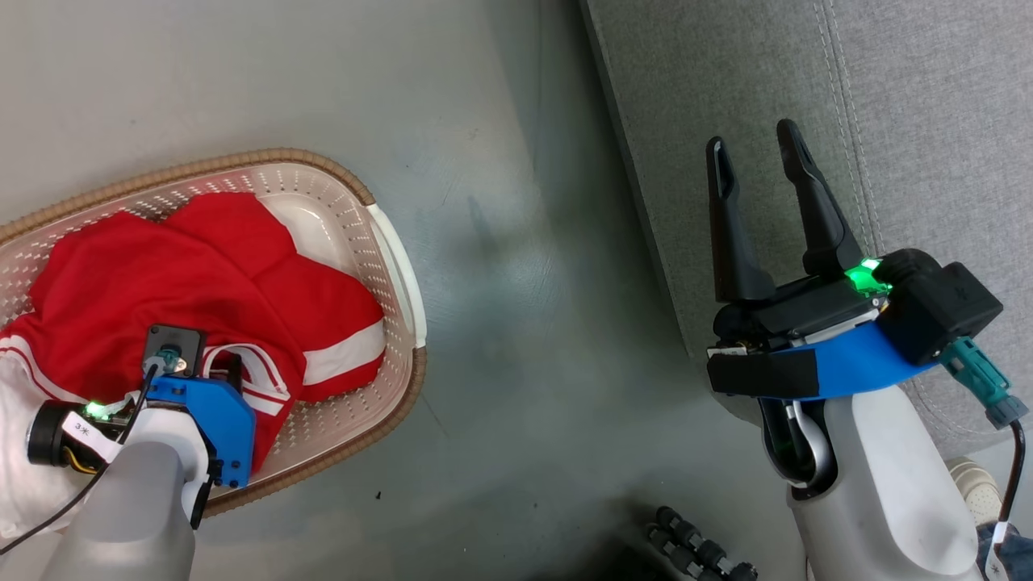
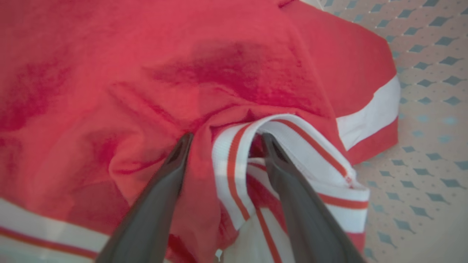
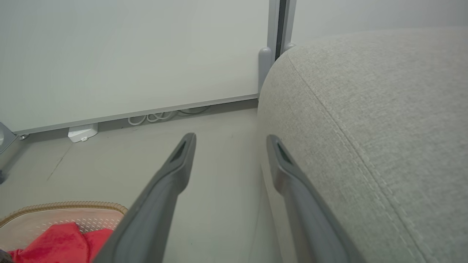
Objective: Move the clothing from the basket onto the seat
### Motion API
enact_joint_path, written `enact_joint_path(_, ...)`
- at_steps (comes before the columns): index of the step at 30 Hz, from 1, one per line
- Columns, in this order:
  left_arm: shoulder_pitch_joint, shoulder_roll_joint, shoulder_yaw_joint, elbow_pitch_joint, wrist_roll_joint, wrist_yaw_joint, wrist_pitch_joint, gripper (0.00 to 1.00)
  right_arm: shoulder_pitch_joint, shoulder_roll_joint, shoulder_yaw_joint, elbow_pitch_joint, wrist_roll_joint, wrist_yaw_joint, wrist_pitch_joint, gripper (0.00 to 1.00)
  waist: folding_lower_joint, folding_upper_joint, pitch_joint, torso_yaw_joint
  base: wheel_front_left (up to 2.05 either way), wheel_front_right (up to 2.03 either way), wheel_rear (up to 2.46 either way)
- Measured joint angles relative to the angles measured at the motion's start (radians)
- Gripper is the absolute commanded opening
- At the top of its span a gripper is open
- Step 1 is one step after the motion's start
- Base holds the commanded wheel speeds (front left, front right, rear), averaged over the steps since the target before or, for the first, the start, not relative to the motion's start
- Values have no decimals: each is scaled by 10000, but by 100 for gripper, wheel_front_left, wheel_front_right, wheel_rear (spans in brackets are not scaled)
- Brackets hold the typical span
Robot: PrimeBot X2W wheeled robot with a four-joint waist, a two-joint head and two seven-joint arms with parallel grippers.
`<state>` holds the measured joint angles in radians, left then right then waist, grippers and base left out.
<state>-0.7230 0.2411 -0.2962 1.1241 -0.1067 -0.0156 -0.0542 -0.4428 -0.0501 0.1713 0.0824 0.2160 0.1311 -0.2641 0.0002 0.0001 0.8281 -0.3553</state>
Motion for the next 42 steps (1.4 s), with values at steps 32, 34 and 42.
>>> enact_joint_path(32, 561, -1772, -437, 635, -1080, -859, -1919, 0, 1197, 12, -328, 1565, -1055, 0, -2, 100, -5, 0, -3810, 1509, 0, 0, 0)
enact_joint_path(34, 685, -1848, -598, 462, -1143, -930, -1977, 0, 1428, 12, -330, 1745, -1095, 0, 0, 100, -5, 0, -4363, 1723, 0, 0, 0)
enact_joint_path(42, 1077, -1900, -1666, -800, -2021, -1106, -2048, 0, 2283, 10, -121, 2192, -982, 0, 96, 100, -6, 0, -6463, 2516, 0, 0, 0)
